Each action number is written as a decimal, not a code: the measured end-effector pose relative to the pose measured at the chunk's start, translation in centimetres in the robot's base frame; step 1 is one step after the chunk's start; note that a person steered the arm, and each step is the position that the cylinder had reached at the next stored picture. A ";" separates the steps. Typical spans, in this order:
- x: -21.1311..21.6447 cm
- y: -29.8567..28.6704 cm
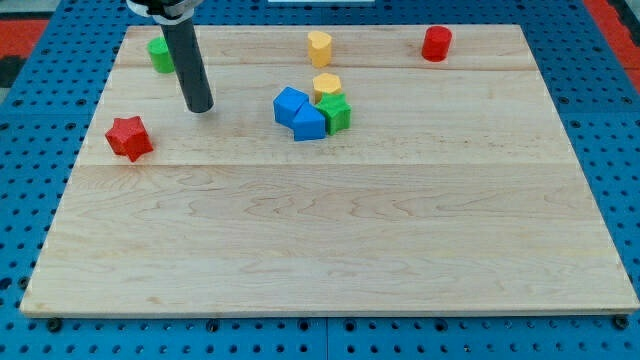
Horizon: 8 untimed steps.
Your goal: Push the cube towards the center right side of the board
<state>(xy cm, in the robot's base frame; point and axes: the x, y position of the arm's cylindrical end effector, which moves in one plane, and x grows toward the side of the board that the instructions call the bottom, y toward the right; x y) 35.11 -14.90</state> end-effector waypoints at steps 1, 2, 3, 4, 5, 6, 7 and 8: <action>0.0 1.2; -0.2 3.6; -0.2 6.8; 3.0 10.3; 4.8 13.7; 3.8 13.3; 2.9 14.3; 4.4 22.9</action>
<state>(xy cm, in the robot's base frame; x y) 39.46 8.04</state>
